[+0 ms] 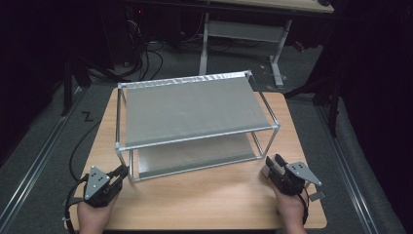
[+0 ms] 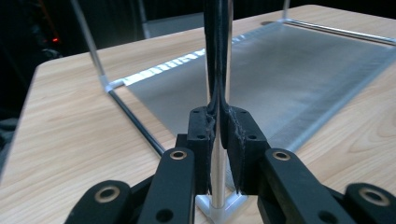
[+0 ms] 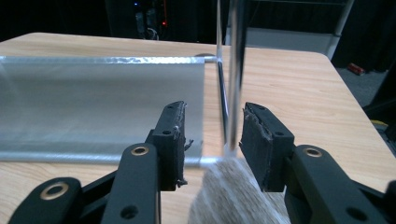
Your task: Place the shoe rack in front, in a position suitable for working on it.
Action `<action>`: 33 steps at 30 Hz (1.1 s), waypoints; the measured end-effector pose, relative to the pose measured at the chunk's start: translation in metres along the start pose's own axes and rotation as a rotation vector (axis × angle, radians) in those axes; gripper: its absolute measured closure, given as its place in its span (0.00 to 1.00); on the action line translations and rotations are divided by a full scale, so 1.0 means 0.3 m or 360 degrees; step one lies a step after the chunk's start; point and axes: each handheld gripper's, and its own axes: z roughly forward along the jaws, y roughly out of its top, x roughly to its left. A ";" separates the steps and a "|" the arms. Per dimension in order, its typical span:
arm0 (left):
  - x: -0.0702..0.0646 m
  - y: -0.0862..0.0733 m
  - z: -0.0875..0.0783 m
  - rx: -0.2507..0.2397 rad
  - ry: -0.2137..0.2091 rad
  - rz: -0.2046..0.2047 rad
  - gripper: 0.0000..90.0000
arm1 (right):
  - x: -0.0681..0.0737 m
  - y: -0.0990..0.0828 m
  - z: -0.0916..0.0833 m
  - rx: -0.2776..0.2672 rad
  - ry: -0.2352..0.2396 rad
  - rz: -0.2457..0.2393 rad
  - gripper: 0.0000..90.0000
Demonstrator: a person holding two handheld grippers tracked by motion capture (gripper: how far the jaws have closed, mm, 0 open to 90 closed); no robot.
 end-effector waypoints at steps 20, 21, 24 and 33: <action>-0.233 0.083 0.152 -0.0011 -0.0422 0.0160 0.88 | -0.072 -0.059 -0.123 0.0057 -0.0062 0.0075 0.57; -0.240 0.085 0.157 -0.0015 -0.0442 0.0158 0.88 | -0.076 -0.063 -0.129 0.0062 -0.0059 0.0082 0.57; -0.260 0.091 0.168 -0.0017 -0.0481 0.0166 0.88 | -0.082 -0.072 -0.139 0.0091 -0.0063 0.0092 0.57; -0.317 0.105 0.188 -0.0021 -0.0574 0.0205 0.88 | -0.092 -0.098 -0.161 0.0169 -0.0017 0.0078 0.49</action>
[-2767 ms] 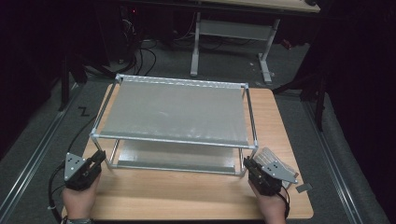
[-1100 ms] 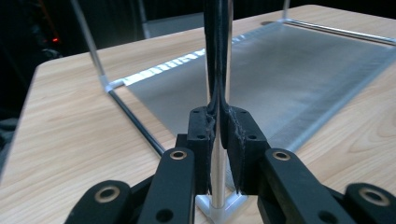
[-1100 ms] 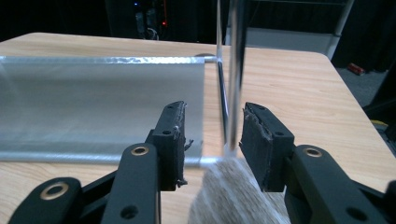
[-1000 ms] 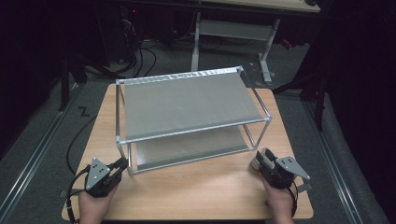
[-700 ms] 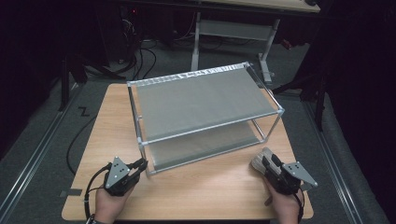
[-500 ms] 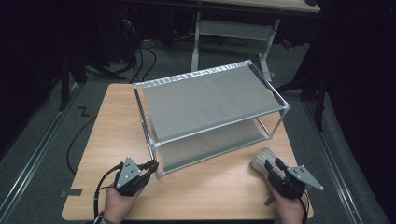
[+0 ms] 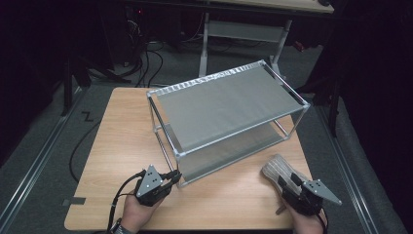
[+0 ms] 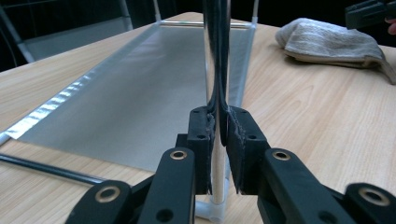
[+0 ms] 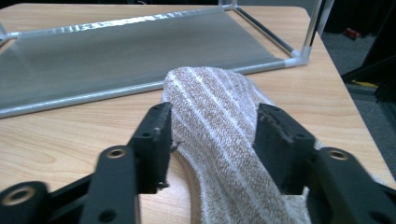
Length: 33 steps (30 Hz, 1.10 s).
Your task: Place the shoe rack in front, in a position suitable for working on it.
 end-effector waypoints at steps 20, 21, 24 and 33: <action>-0.013 0.001 0.050 -0.0013 0.0045 -0.0053 0.89 | -0.088 -0.026 0.053 0.0285 -0.0051 -0.0010 0.31; -0.014 -0.001 0.048 -0.0018 0.0040 -0.0049 0.89 | -0.097 -0.024 0.063 0.0298 -0.0044 0.0012 0.32; -0.022 -0.005 0.035 -0.0017 0.0014 -0.0025 0.89 | -0.095 -0.031 0.090 0.0378 -0.0033 0.0000 0.37; -0.045 -0.015 0.006 -0.0017 -0.0041 0.0016 0.89 | -0.059 -0.022 0.118 0.0464 0.0085 -0.0100 0.73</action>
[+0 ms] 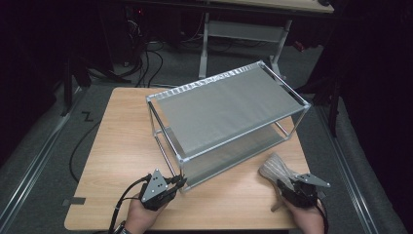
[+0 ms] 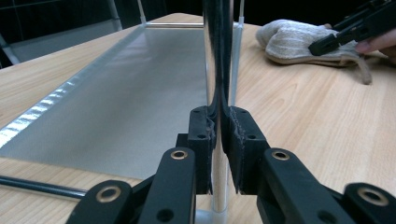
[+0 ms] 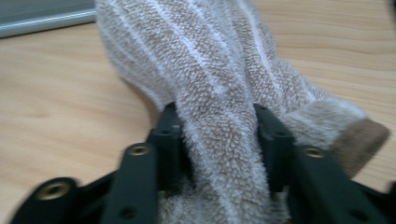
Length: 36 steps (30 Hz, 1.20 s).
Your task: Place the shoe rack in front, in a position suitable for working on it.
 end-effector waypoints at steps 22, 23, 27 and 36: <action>-0.114 -0.028 -0.087 0.0001 -0.0034 0.0041 0.88 | 0.291 0.207 0.199 -0.0215 0.0106 -0.0360 0.75; -0.116 -0.031 -0.091 -0.0006 -0.0033 0.0036 0.88 | 0.300 0.211 0.211 -0.0206 0.0113 -0.0373 0.74; -0.118 -0.036 -0.098 -0.0012 -0.0021 0.0037 0.88 | 0.340 0.223 0.259 -0.0113 0.0152 -0.0416 0.74; -0.113 -0.035 -0.096 -0.0011 -0.0031 0.0054 0.88 | 0.330 0.212 0.252 -0.0091 0.0159 -0.0405 0.74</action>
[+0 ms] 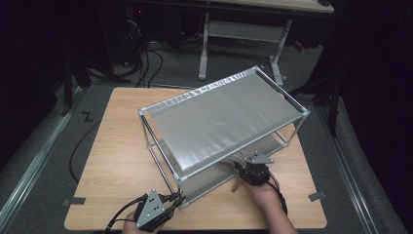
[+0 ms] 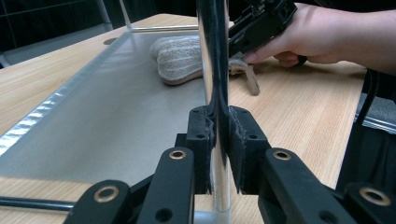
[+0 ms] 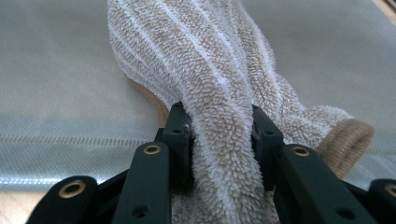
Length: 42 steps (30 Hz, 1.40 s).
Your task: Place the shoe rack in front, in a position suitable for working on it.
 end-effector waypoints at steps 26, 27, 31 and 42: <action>0.023 -0.049 0.011 0.0013 -0.0106 -0.0061 0.80 | -0.040 -0.088 -0.109 -0.0097 0.0014 0.0079 0.53; 0.021 -0.046 0.013 -0.0003 -0.0120 -0.0082 0.82 | -0.040 -0.090 -0.111 -0.0103 0.0011 0.0067 0.57; 0.014 -0.027 0.022 -0.0037 -0.0135 -0.0101 0.88 | -0.024 -0.095 -0.118 -0.0113 -0.0001 0.0036 0.79; 0.027 -0.023 0.039 -0.0043 -0.0197 -0.0078 0.89 | 0.164 -0.004 -0.164 -0.0221 0.0126 0.0066 0.80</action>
